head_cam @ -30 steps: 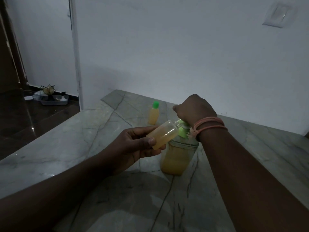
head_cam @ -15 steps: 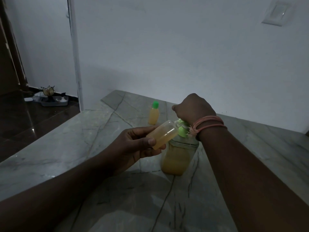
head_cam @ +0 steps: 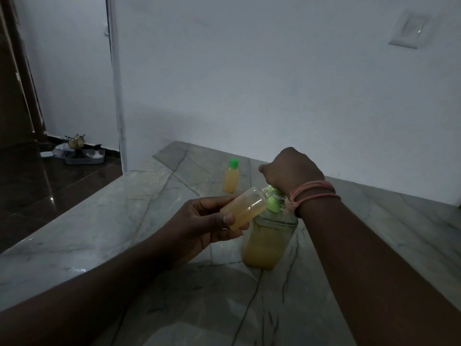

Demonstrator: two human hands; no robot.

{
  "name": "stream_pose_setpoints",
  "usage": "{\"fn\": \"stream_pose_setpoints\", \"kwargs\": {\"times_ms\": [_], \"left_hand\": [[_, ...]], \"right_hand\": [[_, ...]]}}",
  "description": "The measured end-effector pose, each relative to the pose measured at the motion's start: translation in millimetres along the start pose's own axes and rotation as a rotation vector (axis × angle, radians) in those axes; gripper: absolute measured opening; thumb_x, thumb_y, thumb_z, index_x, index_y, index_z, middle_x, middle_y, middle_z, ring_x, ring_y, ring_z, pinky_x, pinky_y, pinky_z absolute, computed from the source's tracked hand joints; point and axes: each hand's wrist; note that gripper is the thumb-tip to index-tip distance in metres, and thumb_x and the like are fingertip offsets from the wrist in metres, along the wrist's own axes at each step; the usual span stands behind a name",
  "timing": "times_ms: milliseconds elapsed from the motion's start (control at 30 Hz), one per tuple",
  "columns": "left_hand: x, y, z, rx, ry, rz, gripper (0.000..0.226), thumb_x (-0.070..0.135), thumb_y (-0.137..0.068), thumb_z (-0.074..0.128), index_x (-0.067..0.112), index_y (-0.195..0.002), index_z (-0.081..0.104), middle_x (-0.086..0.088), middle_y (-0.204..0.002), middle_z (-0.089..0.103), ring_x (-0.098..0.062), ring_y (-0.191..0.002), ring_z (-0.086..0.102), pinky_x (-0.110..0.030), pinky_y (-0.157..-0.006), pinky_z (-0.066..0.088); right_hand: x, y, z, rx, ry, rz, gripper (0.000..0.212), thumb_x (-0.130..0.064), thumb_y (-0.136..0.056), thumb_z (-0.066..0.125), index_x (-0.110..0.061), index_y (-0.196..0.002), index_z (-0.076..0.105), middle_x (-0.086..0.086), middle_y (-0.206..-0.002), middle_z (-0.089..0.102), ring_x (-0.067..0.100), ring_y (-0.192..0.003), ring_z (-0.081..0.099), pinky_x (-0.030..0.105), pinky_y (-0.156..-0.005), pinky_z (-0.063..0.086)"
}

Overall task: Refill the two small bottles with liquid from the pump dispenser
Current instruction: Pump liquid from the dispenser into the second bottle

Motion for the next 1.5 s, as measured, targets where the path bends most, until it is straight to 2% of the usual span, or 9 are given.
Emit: {"fn": "stream_pose_setpoints", "kwargs": {"times_ms": [133,333,567,800,933,1067,1233,1367,1500], "left_hand": [[1.3,0.5,2.8,-0.001,0.009,0.008,0.057,0.034,-0.075,0.087,0.023,-0.128,0.069,-0.013,-0.123,0.069,-0.033,-0.112,0.068,-0.030,-0.085,0.057],[0.1,-0.9,1.0,-0.010,-0.013,0.019,0.054,0.036,-0.076,0.085,0.026,-0.127,0.070,-0.012,-0.122,0.070,-0.031,-0.111,0.069,-0.031,-0.085,0.057],[0.8,-0.6,0.5,0.004,-0.007,0.018,0.056,0.038,-0.075,0.086,0.027,-0.128,0.069,-0.012,-0.122,0.070,-0.032,-0.111,0.068,-0.030,-0.084,0.057],[-1.9,-3.1,-3.2,-0.004,0.004,0.032,0.054,0.034,-0.078,0.084,0.024,-0.129,0.068,-0.013,-0.121,0.070,-0.031,-0.108,0.070,-0.030,-0.084,0.058],[-1.6,-3.2,-2.5,0.008,0.001,0.028,0.054,0.035,-0.078,0.084,0.025,-0.128,0.069,-0.012,-0.120,0.071,-0.030,-0.108,0.070,-0.029,-0.084,0.058],[-1.1,-2.7,-2.1,0.003,0.015,0.026,0.052,0.034,-0.079,0.084,0.026,-0.128,0.069,-0.012,-0.121,0.070,-0.031,-0.110,0.069,-0.029,-0.085,0.058],[-2.2,-3.2,-3.6,-0.007,0.011,0.018,0.052,0.032,-0.080,0.083,0.024,-0.129,0.068,-0.012,-0.121,0.070,-0.030,-0.109,0.069,-0.029,-0.085,0.058],[-0.8,-1.8,-1.2,0.013,0.005,0.010,0.054,0.035,-0.076,0.086,0.026,-0.127,0.070,-0.011,-0.121,0.070,-0.031,-0.109,0.069,-0.030,-0.084,0.058],[-0.6,-1.8,0.7,0.021,0.015,0.005,0.057,0.037,-0.073,0.088,0.027,-0.126,0.070,-0.011,-0.122,0.070,-0.034,-0.111,0.068,-0.030,-0.084,0.058]], "right_hand": [[-3.5,-0.4,-5.7,0.075,0.094,-0.053,0.034,-0.039,-0.080,0.062,-0.020,-0.062,0.040,-0.001,-0.062,0.043,0.024,-0.064,0.049,0.029,-0.060,0.037],[4.1,1.8,5.2,0.083,-0.036,-0.025,0.037,-0.045,-0.079,0.061,-0.019,-0.063,0.041,0.002,-0.068,0.049,0.029,-0.073,0.054,0.031,-0.065,0.042],[-2.7,1.3,-2.4,0.066,0.076,-0.062,0.036,-0.043,-0.080,0.060,-0.019,-0.061,0.041,-0.002,-0.061,0.042,0.024,-0.062,0.047,0.028,-0.058,0.034],[5.0,0.5,5.4,0.062,-0.054,0.005,0.037,-0.049,-0.079,0.057,-0.018,-0.064,0.042,0.005,-0.074,0.055,0.030,-0.075,0.056,0.031,-0.065,0.041],[1.0,0.2,2.7,0.042,0.000,-0.024,0.034,-0.045,-0.080,0.057,-0.018,-0.063,0.044,0.001,-0.066,0.049,0.024,-0.063,0.051,0.029,-0.061,0.038],[-5.8,-1.4,-2.4,0.047,0.101,-0.069,0.036,-0.046,-0.080,0.058,-0.019,-0.061,0.041,-0.001,-0.062,0.043,0.026,-0.068,0.050,0.030,-0.062,0.037],[3.0,-1.2,4.5,0.023,-0.030,0.002,0.036,-0.050,-0.080,0.055,-0.018,-0.066,0.049,0.003,-0.070,0.055,0.023,-0.065,0.053,0.029,-0.061,0.039],[0.1,1.7,1.3,0.032,-0.007,-0.007,0.037,-0.049,-0.081,0.054,-0.018,-0.065,0.046,0.002,-0.069,0.052,0.026,-0.069,0.054,0.030,-0.063,0.039],[-2.9,1.4,-3.8,0.054,0.069,-0.033,0.038,-0.050,-0.081,0.053,-0.019,-0.063,0.043,0.001,-0.066,0.050,0.022,-0.061,0.049,0.029,-0.060,0.038]]}}
Point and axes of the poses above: each hand's wrist, its own y-axis away from the middle knuckle, its own z-axis out of the palm, x = y × z
